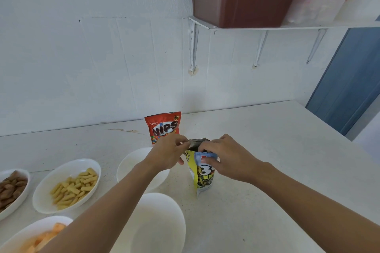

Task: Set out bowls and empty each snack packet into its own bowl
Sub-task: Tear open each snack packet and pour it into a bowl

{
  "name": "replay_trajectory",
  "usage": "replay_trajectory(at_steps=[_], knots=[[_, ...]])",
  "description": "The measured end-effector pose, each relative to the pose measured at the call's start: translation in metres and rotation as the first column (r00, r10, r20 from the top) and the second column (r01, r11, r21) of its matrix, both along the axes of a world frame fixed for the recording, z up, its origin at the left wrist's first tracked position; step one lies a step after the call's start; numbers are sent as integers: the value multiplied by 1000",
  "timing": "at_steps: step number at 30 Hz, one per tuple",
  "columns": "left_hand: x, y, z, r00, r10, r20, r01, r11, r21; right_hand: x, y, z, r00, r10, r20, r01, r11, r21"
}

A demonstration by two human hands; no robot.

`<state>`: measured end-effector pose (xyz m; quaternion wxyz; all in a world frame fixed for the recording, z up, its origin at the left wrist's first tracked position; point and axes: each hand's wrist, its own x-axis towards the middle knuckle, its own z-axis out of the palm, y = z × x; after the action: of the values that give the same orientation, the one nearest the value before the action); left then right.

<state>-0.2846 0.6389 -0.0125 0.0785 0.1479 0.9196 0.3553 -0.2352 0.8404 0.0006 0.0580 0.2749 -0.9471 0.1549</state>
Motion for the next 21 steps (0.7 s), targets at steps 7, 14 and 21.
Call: replay_trajectory(at_steps=[7,14,21], knots=[[3,1,2,998,-49,-26,49,998,31,2,1,-5,993,51,-108,-47,998,40],[17,3,6,971,-54,233,-32,936,352,4,-3,0,992,66,-109,-62,997,40],[41,-2,2,932,-234,278,123,923,365,0,-7,13,976,-25,-216,1,994,-111]])
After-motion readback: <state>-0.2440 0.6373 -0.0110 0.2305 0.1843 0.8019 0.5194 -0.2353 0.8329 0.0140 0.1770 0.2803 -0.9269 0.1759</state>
